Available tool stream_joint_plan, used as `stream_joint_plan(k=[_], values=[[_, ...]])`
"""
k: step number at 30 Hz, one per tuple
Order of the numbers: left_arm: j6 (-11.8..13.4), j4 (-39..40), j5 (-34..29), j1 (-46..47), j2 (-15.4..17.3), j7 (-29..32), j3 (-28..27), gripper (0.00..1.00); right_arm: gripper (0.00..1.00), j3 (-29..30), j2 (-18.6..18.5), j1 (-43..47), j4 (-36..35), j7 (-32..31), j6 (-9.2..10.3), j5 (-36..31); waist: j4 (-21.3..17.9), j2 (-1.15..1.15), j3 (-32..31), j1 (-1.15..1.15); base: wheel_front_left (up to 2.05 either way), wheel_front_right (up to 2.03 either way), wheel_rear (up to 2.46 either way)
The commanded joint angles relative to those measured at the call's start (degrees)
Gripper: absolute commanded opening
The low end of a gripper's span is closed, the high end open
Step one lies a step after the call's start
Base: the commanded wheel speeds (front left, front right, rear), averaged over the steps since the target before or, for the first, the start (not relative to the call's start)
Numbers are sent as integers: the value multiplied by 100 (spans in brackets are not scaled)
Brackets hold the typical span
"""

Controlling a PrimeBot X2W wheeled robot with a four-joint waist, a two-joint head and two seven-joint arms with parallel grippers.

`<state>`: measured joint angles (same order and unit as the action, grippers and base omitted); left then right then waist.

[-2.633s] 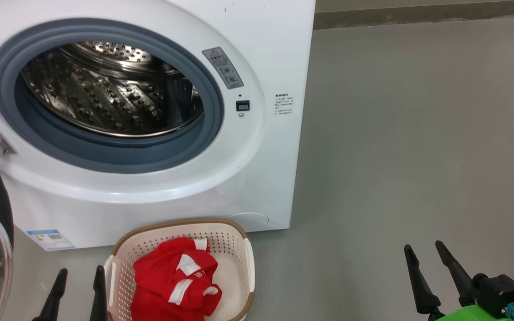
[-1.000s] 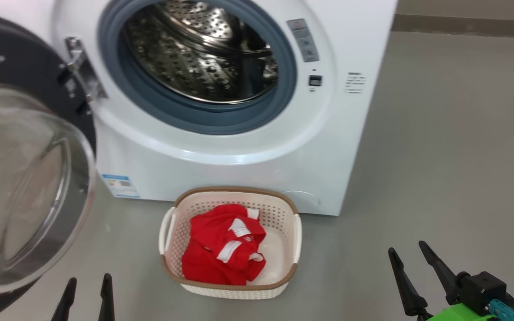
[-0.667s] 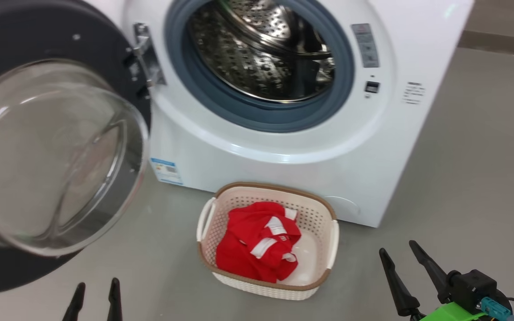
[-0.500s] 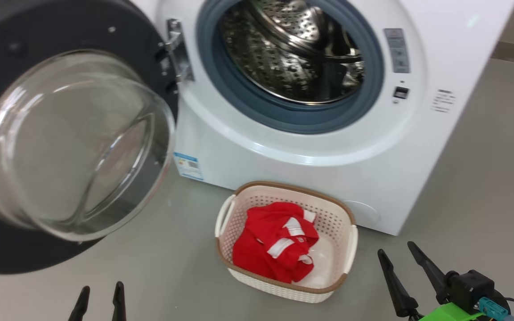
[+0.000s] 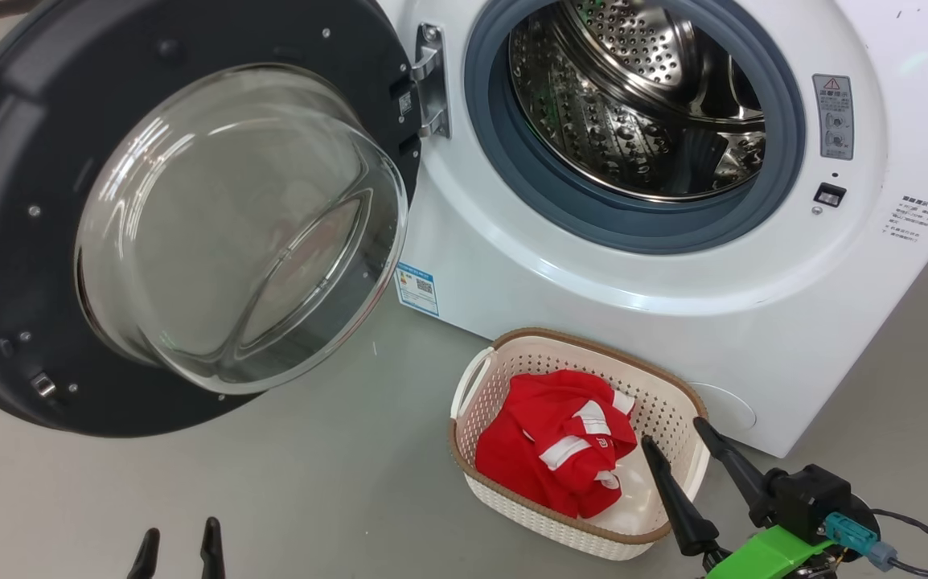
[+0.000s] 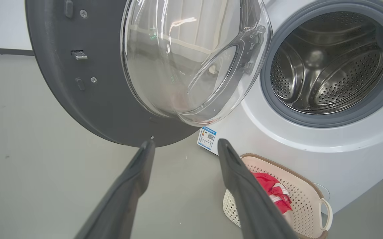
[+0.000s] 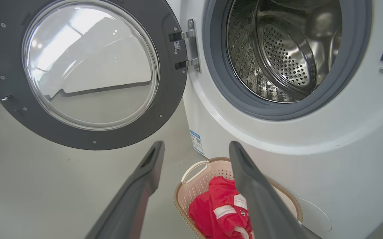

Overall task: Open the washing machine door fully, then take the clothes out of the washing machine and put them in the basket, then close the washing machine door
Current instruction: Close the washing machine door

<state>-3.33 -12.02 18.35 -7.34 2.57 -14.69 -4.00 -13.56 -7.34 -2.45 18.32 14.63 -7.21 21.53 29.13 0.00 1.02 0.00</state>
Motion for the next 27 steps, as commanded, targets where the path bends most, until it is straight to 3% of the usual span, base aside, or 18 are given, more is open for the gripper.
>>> stream_joint_plan(k=[1, 9, 12, 13, 18, 21, 27], values=[[53, 177, 40, 74, 32, -31, -171, 100, 100, -132, -81, -205, -104, 37, -28, 40, 5, 0, 0, 0, 0, 0, 0], [106, 333, 156, 10, 32, -31, -186, 100, 100, -204, -98, -212, -65, 37, -28, 119, -3, 0, -49, 0, 0, 0, 0], [49, 556, 293, 63, 31, -31, -268, 16, 100, -165, -92, -137, -71, 37, -28, 122, -11, 0, -62, 0, 0, 0, 0], [20, 671, 314, 100, 31, -31, -334, 0, 100, -148, -89, -114, -76, 37, -28, 122, -13, 0, -62, 0, 0, 0, 0], [-198, 1472, 216, 547, 68, -31, -1030, 0, 100, -71, -85, -3, -116, 37, -28, 102, -19, 0, -29, 0, 0, 0, 0], [-318, 1933, 156, 1017, 306, -31, -1487, 0, 100, -24, -80, 48, -134, 37, -28, 82, -25, 0, -4, 0, 0, 0, 0], [-408, 1904, 711, 2301, 1280, -31, -2162, 0, 100, 77, -60, 131, -180, 37, -28, 39, -59, 0, 47, 0, 0, 0, 0]])
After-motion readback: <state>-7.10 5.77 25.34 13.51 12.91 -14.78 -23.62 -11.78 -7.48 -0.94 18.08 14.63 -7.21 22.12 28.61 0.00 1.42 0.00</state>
